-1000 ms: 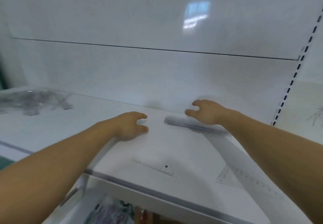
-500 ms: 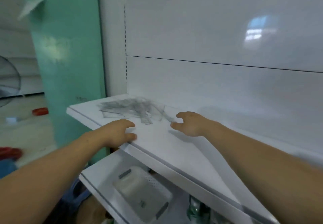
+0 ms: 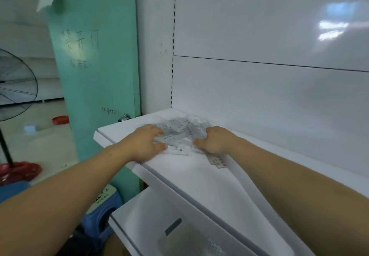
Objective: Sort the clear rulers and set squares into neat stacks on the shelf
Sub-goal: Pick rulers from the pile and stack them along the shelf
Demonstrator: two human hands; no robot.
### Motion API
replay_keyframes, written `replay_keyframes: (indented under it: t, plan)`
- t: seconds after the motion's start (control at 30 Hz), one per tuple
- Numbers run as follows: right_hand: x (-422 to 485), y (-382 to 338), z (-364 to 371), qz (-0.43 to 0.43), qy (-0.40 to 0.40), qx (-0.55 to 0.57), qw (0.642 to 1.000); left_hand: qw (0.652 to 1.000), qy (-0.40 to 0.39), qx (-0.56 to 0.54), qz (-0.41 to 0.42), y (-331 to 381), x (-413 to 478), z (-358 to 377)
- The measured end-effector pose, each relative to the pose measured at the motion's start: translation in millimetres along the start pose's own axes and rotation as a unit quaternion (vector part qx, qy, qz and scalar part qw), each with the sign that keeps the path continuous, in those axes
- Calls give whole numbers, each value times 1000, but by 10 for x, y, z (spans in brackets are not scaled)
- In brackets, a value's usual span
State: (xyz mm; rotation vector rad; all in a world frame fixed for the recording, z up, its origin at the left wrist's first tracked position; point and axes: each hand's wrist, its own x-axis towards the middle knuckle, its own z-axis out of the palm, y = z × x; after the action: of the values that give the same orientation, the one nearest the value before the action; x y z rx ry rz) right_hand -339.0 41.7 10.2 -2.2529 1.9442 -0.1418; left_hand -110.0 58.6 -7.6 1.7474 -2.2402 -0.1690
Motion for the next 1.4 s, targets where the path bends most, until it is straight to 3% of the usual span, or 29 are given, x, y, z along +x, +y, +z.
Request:
replay_keyframes:
  t: [0.23, 0.37, 0.43, 0.67, 0.87, 1.03, 1.27, 1.4]
  plan:
    - [686, 56, -162, 21, -22, 59, 998, 999, -9, -20, 35, -23, 803, -15]
    - [786, 101, -187, 49, -32, 91, 994, 991, -110, 30, 67, 0, 1076, 40]
    - [799, 110, -187, 64, -22, 114, 991, 989, -123, 9, 81, -39, 1152, 22]
    - [663, 16, -188, 141, 48, 142, 979, 985, -93, 13, 145, -213, 1251, -122]
    - [420, -148, -132, 173, 126, 48, 976, 975, -87, 4, 203, -201, 1189, -135]
    - [183, -123, -43, 187, 173, 61, 965, 974, -75, -36, 210, -166, 1143, -87]
    - [-112, -113, -142, 213, 101, 14, 972, 975, -26, -49, 214, -227, 1088, -158]
    - [-208, 1, -175, 213, 122, -2, 969, 977, -16, -76, 200, -243, 1130, -269]
